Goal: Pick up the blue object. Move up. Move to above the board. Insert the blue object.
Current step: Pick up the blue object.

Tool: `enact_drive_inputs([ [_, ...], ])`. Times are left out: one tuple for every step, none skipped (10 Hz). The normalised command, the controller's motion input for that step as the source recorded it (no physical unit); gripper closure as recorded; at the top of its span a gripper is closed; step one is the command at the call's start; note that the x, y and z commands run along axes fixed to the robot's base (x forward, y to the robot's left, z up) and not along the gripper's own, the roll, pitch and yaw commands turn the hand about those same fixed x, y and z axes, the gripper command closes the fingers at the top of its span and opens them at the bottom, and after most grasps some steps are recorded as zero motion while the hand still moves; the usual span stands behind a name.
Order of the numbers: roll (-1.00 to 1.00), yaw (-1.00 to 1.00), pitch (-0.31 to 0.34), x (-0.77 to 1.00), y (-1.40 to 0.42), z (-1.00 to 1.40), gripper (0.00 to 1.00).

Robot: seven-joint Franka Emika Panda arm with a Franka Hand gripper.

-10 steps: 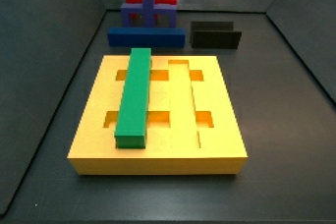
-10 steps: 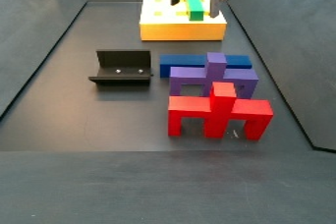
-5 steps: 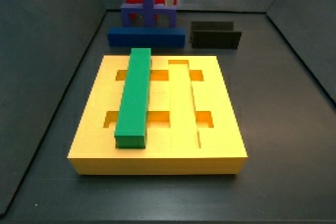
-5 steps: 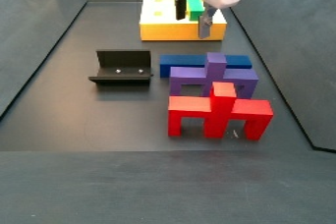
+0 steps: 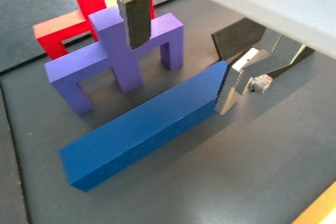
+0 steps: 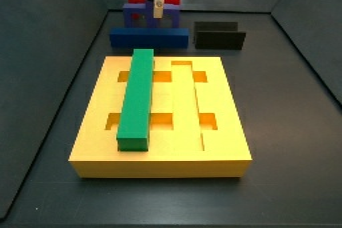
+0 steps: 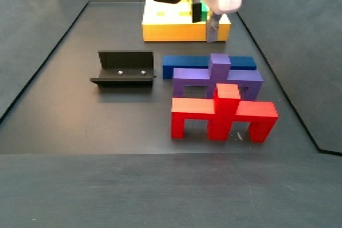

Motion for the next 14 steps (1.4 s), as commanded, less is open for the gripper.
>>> enact_drive_inputs([
  [0.00, 0.00, -0.091, -0.37, 0.05, -0.22, 0.00],
  [-0.18, 0.00, -0.227, -0.51, 0.14, -0.48, 0.00],
  [-0.24, -0.07, -0.229, -0.27, 0.07, -0.51, 0.00],
  [-0.11, -0.38, -0.079, -0.07, 0.05, -0.40, 0.00],
  [-0.01, -0.43, -0.004, -0.11, 0.03, -0.23, 0.00],
  [-0.01, -0.34, 0.000, 0.01, 0.07, -0.23, 0.00],
  [-0.07, -0.37, 0.000, -0.02, 0.14, -0.22, 0.00],
  [-0.13, -0.09, -0.111, -0.37, 0.06, 0.00, 0.00],
  [-0.14, 0.00, -0.143, -0.25, 0.03, -0.11, 0.00],
  [-0.20, 0.00, -0.183, -0.19, 0.07, -0.24, 0.00],
  [-0.16, 0.00, -0.149, 0.00, 0.00, -0.26, 0.00],
  [-0.14, -0.05, -0.030, 0.07, 0.12, -0.35, 0.00],
  [-0.11, -0.10, -0.031, -0.06, 0.11, -0.19, 0.00],
  [-0.10, -0.08, -0.014, -0.07, 0.13, -0.11, 0.00],
])
